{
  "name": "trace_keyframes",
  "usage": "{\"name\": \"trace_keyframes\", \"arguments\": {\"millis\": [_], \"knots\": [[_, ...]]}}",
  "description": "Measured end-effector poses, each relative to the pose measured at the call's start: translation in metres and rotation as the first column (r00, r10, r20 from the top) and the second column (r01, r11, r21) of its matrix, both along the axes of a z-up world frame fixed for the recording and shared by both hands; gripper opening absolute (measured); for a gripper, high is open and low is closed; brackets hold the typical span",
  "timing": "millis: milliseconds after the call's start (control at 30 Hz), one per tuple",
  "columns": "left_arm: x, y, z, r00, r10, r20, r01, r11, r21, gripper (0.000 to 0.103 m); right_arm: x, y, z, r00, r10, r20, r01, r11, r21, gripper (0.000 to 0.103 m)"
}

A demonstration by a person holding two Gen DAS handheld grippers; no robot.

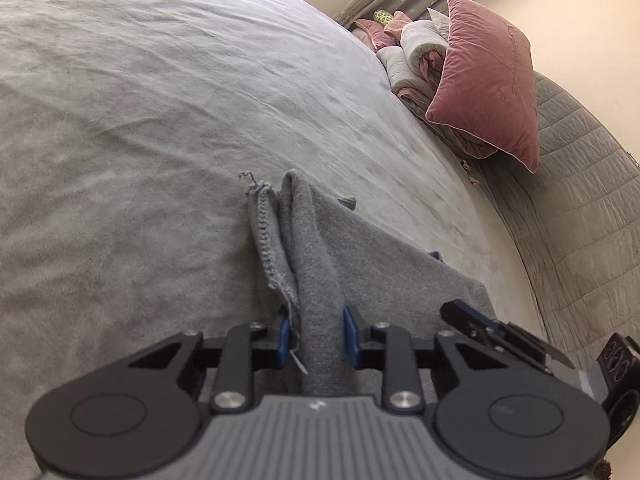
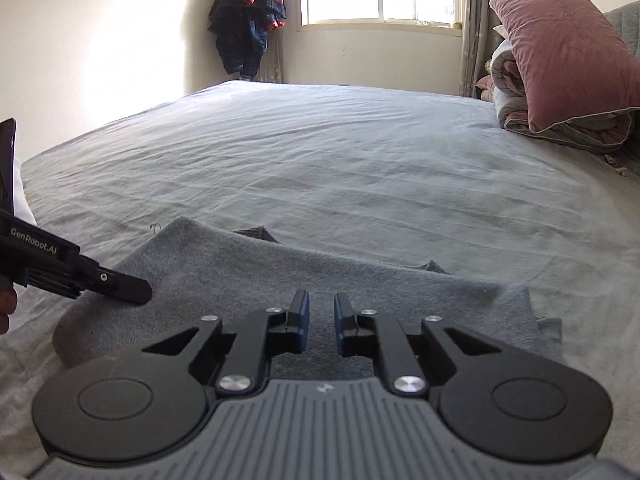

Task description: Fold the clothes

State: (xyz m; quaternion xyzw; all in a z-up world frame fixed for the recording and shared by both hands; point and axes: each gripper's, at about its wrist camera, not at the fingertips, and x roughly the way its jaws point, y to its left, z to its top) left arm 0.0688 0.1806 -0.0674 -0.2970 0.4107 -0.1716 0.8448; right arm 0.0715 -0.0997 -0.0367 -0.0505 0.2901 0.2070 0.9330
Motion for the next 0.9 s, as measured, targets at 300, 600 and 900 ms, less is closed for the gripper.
{"name": "trace_keyframes", "arguments": {"millis": [300,600,900], "knots": [[-0.008,-0.018,0.028,0.997,-0.030,0.072,0.037,0.995,-0.097,0.020,0.014,-0.003,-0.012,0.994,-0.020,-0.103,0.029,0.996,0.085,0.014],[0.002,-0.072,0.036,0.986,-0.127,0.108,0.150,0.958,-0.244,0.027,0.022,-0.059,-0.001,0.943,0.020,-0.333,0.165,0.839,0.518,0.022],[0.010,-0.108,0.019,0.981,-0.185,0.054,0.193,0.960,-0.204,0.031,0.033,-0.118,-0.028,0.835,0.048,-0.549,0.461,0.485,0.743,0.038]]}}
